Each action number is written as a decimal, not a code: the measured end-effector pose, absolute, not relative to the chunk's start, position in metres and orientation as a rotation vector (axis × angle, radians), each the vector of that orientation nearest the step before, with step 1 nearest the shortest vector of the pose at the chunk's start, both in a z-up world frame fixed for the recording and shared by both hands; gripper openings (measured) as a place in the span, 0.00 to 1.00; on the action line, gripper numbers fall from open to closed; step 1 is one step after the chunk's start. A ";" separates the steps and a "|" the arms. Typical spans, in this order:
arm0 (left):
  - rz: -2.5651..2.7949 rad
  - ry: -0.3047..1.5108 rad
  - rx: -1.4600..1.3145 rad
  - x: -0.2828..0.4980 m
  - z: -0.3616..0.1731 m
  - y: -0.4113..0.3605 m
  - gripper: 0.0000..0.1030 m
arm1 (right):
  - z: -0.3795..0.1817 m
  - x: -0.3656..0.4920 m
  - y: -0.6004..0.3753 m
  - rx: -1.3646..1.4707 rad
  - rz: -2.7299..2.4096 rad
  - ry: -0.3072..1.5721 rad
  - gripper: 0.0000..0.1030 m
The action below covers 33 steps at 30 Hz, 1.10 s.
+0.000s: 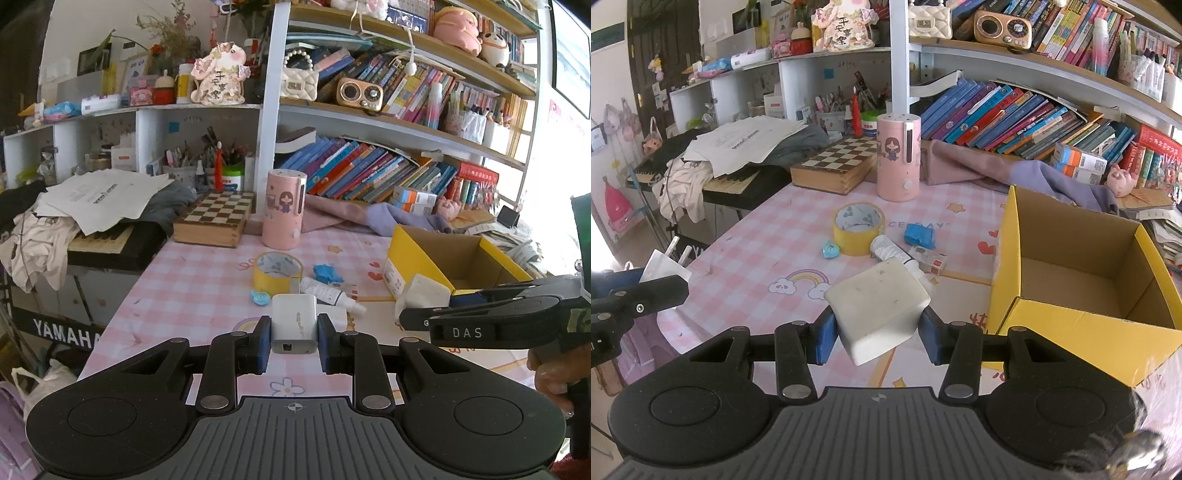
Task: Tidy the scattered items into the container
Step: 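Lift both held items and carry them over the yellow box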
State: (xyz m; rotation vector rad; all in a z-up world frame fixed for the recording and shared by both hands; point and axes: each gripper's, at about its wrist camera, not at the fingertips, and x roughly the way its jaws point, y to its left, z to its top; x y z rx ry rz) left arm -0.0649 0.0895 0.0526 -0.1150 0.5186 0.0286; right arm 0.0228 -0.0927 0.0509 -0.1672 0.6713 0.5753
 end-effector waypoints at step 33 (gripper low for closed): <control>-0.113 0.510 -0.133 -0.057 0.049 0.074 0.23 | 0.055 -0.007 -0.145 -0.102 0.424 0.658 0.43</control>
